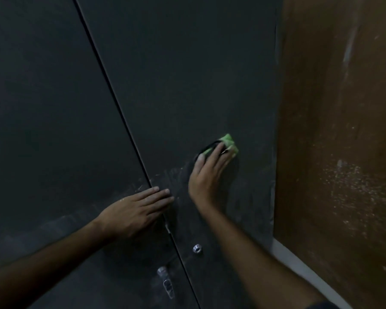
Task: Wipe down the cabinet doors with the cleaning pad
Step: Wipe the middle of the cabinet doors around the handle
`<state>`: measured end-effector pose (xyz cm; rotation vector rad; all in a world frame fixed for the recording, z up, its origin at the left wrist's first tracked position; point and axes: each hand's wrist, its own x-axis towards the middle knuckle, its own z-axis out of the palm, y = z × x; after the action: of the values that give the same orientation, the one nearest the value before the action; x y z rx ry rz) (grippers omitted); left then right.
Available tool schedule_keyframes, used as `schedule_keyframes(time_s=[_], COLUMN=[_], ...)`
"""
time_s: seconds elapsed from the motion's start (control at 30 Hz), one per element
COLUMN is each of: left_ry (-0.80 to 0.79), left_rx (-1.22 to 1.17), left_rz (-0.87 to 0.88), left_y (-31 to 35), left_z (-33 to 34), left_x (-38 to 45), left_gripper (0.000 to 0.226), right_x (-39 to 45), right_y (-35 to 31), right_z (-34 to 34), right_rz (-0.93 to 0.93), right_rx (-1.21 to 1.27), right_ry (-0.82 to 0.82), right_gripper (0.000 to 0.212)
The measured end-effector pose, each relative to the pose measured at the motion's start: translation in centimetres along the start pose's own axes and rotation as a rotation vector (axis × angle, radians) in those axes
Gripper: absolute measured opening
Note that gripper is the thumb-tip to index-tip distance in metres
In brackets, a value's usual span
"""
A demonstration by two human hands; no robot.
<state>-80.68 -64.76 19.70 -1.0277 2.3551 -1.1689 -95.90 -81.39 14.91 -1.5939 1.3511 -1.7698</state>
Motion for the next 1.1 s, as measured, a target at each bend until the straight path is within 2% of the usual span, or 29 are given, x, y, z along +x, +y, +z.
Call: schedule_keyframes(time_s=[0.07,0.1,0.13,0.2,0.23,0.27,0.33,0.43,0.5,0.6,0.67,0.73,0.83,0.93,1.03,1.1], left_ry=[0.011,0.006,-0.001,-0.035,-0.08,-0.126,-0.124,-0.136,-0.118,-0.088,-0.08,-0.069,0.045,0.232,0.401,0.496], left_rx=[0.016,0.023,0.029,0.035,0.03,0.024,0.016,0.012,0.03,0.01,-0.02,-0.064,-0.206,-0.254,-0.292,-0.364], left_rz=[0.026,0.025,0.017,0.013,0.011,0.004,-0.022,-0.021,-0.039,-0.07,-0.114,-0.193,-0.422,-0.759,-1.25,-1.639], left_y=[0.0,0.0,0.0,0.0,0.2,0.3,0.2,0.1,0.3,0.5,0.9,1.4,3.2,6.6,10.8,12.7], left_z=[-0.1,-0.2,-0.4,-0.4,-0.2,-0.2,-0.2,0.0,0.0,0.3,0.3,0.2,-0.5,-1.1,-1.4,-1.6], left_x=[0.0,-0.1,-0.2,-0.1,-0.2,-0.2,-0.2,-0.2,-0.2,-0.1,-0.1,-0.1,-0.2,0.2,1.9,4.0], left_gripper=[0.05,0.05,0.05,0.05,0.049,0.049,0.049,0.049,0.049,0.051,0.051,0.051,0.047,0.041,0.048,0.067], right_x=[-4.5,-3.9,-2.0,3.6,5.9,6.6,3.8,-3.7,-2.1,2.9,4.0,4.6,6.8,9.1,11.1,12.6], right_y=[2.1,3.3,3.9,2.7,1.7,0.5,-0.4,3.1,6.1,6.3,4.9,4.6,5.4,6.2,6.3,6.1], right_z=[-1.0,-1.5,-1.7,-2.1,-2.2,-2.0,-1.1,-3.0,-5.1,-6.7,-6.6,-6.5,-7.5,-7.9,-7.5,-6.9], right_rz=[-0.186,-0.191,-0.11,0.237,0.347,0.352,0.06,-0.475,-0.707,-0.725,-0.695,-0.744,-0.922,-1.157,-1.399,-1.496], right_rx=[-0.055,-0.067,-0.05,0.057,0.09,0.094,0.011,-0.239,-0.324,-0.282,-0.226,-0.174,-0.161,-0.199,-0.192,-0.151], right_ry=[-0.14,-0.156,-0.121,0.013,0.05,0.061,0.036,-0.255,-0.363,-0.36,-0.346,-0.346,-0.348,-0.346,-0.37,-0.396], right_gripper=[0.068,0.066,0.064,0.063,0.063,0.063,0.062,0.064,0.061,0.067,0.078,0.085,0.087,0.075,0.064,0.063])
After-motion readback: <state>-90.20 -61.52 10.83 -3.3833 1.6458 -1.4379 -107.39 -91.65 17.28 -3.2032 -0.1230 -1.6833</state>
